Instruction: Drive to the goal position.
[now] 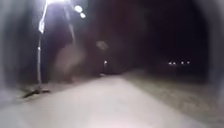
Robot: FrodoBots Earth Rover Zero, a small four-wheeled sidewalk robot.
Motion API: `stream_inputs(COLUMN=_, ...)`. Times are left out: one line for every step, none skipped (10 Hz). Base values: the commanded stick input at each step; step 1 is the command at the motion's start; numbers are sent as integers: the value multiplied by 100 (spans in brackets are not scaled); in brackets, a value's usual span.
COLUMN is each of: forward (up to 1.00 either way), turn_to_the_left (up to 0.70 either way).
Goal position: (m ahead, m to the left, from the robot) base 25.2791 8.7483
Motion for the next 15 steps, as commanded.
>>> stream_inputs(forward=70, turn_to_the_left=0)
stream_inputs(forward=70, turn_to_the_left=0)
stream_inputs(forward=70, turn_to_the_left=0)
stream_inputs(forward=70, turn_to_the_left=0)
stream_inputs(forward=70, turn_to_the_left=1)
stream_inputs(forward=70, turn_to_the_left=7)
stream_inputs(forward=70, turn_to_the_left=14)
stream_inputs(forward=70, turn_to_the_left=14)
stream_inputs(forward=70, turn_to_the_left=14)
stream_inputs(forward=70, turn_to_the_left=14)
stream_inputs(forward=70, turn_to_the_left=0)
stream_inputs(forward=70, turn_to_the_left=0)
stream_inputs(forward=70, turn_to_the_left=0)
stream_inputs(forward=70, turn_to_the_left=0)
stream_inputs(forward=70, turn_to_the_left=0)
